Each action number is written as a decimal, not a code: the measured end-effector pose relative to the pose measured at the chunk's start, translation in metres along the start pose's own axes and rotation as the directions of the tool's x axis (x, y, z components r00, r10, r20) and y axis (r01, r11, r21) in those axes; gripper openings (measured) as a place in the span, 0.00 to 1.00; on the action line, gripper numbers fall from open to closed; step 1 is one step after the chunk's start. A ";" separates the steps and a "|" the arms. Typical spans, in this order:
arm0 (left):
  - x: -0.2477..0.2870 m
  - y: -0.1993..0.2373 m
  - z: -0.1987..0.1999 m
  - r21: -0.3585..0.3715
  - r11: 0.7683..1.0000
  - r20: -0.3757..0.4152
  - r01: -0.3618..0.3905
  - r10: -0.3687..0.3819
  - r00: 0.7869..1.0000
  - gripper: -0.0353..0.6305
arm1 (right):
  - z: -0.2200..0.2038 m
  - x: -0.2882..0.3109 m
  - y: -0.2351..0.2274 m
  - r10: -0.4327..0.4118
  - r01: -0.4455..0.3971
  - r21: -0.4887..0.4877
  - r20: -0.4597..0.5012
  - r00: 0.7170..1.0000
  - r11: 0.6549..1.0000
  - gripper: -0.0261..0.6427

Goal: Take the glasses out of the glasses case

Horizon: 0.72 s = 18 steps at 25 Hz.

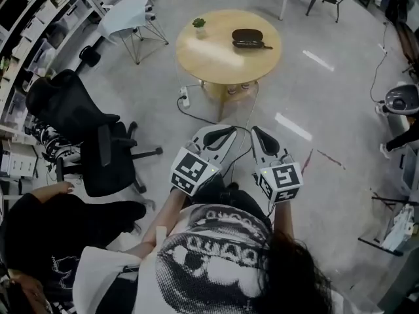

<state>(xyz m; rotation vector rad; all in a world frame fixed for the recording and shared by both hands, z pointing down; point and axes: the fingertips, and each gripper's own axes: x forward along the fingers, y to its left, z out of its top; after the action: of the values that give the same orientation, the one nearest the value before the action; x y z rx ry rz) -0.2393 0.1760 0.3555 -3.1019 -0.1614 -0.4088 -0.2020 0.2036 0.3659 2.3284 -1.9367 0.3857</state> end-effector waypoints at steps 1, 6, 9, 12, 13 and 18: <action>0.002 0.000 0.001 0.004 1.000 -0.005 0.004 -0.004 1.000 0.08 | 0.000 -0.001 -0.002 -0.005 0.005 0.002 0.001 1.000 1.000 0.03; 0.015 -0.002 0.006 0.027 0.999 -0.021 0.023 -0.022 1.000 0.08 | 0.004 -0.002 -0.019 -0.023 0.022 0.033 0.018 1.000 0.999 0.03; 0.021 0.002 0.007 0.032 0.999 -0.028 0.023 -0.022 0.999 0.08 | 0.005 0.004 -0.026 -0.021 0.020 0.046 0.021 1.000 0.999 0.03; 0.027 0.014 0.004 0.030 0.999 -0.031 0.015 -0.014 0.999 0.08 | 0.004 0.017 -0.030 -0.010 0.010 0.048 0.017 1.000 0.999 0.03; 0.030 0.021 0.004 0.028 1.000 -0.032 0.011 -0.010 0.999 0.08 | 0.003 0.023 -0.032 -0.007 0.006 0.049 0.014 1.000 0.999 0.03; 0.054 0.062 0.004 0.008 1.000 -0.032 0.002 -0.002 0.999 0.08 | 0.008 0.065 -0.054 0.001 0.000 0.056 -0.007 1.000 0.998 0.03</action>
<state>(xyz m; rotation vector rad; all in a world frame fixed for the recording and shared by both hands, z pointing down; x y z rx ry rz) -0.1800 0.1199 0.3658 -3.0857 -0.1653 -0.4569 -0.1373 0.1502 0.3792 2.3571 -1.9477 0.4539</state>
